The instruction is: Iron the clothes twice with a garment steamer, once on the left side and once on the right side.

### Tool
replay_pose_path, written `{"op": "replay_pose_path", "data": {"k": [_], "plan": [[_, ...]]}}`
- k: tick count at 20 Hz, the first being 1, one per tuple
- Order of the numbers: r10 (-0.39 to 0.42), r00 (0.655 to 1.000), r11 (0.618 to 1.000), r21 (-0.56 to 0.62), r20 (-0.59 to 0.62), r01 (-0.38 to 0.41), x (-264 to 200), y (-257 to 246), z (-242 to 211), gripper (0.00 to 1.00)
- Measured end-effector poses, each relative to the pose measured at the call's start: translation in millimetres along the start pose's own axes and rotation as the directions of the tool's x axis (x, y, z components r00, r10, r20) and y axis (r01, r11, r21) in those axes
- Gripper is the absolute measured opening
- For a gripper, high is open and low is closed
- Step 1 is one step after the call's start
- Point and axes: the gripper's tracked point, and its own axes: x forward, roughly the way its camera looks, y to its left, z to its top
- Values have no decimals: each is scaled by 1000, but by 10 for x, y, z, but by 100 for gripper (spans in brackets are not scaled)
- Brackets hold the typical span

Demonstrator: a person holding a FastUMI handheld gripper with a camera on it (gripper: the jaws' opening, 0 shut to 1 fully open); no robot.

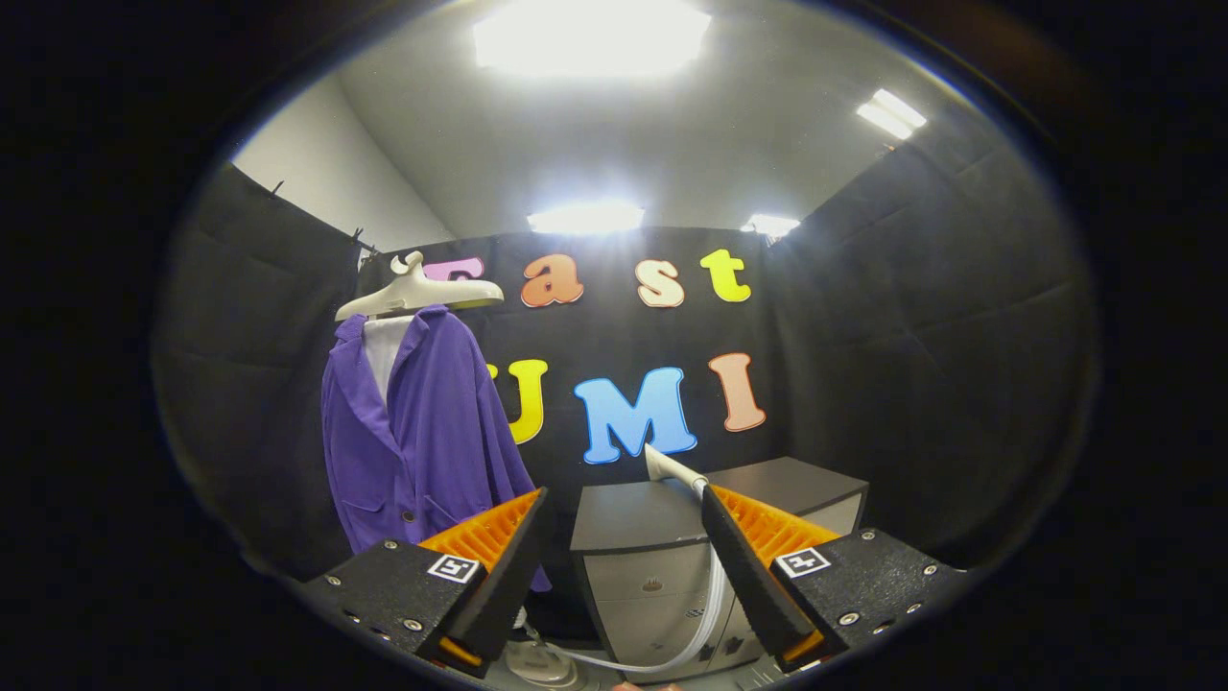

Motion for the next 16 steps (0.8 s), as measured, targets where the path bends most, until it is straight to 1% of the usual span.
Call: {"op": "replay_pose_path", "data": {"k": [7, 8, 12, 16], "plan": [[14, 1000, 1000, 18, -19, -14, 65, -60, -16, 95], [7, 1000, 1000, 20, -26, -6, 90, -101, -21, 95], [-22, 998, 999, 27, -50, 24, 293, -343, 19, 95], [-29, 996, 998, 49, -80, 33, 623, -629, 81, 95]]}}
